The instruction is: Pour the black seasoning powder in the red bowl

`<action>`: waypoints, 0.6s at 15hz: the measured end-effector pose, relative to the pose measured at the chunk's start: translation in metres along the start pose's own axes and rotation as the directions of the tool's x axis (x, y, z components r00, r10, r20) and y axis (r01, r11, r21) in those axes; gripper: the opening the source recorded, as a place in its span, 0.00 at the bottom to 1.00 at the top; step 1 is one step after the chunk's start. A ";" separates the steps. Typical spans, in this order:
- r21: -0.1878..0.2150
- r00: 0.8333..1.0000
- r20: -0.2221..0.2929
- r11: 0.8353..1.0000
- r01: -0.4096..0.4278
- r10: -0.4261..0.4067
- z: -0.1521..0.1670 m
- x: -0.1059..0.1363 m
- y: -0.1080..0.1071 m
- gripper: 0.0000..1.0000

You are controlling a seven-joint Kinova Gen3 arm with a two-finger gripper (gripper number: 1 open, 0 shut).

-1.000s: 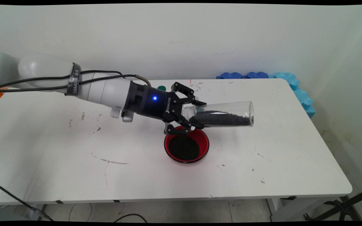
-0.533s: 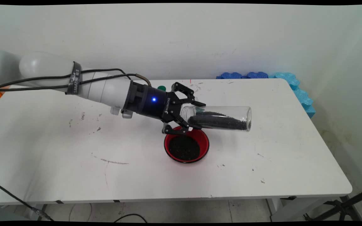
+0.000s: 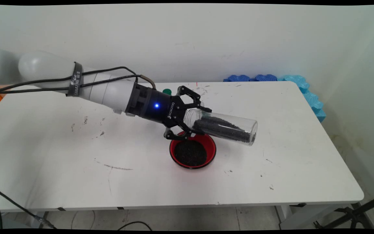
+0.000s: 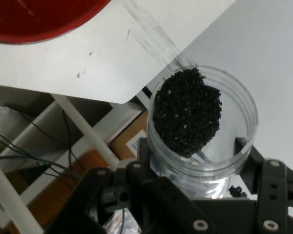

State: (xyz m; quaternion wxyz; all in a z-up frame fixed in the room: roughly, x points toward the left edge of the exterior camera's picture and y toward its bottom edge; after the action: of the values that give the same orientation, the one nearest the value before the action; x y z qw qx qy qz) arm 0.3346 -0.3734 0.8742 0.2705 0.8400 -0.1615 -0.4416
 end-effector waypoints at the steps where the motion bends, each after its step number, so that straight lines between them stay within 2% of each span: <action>1: 0.002 1.000 0.000 1.000 -0.014 0.014 0.000 0.000 0.001 0.00; 5: 0.013 0.996 0.000 0.996 -0.094 0.094 -0.002 -0.001 0.003 0.00; 9: 0.042 0.977 0.003 0.977 -0.211 0.211 -0.005 -0.001 0.008 0.00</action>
State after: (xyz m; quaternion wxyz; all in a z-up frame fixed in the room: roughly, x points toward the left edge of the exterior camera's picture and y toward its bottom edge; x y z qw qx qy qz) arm 0.3378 -0.3777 0.8821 0.2983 0.8239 -0.2589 -0.4063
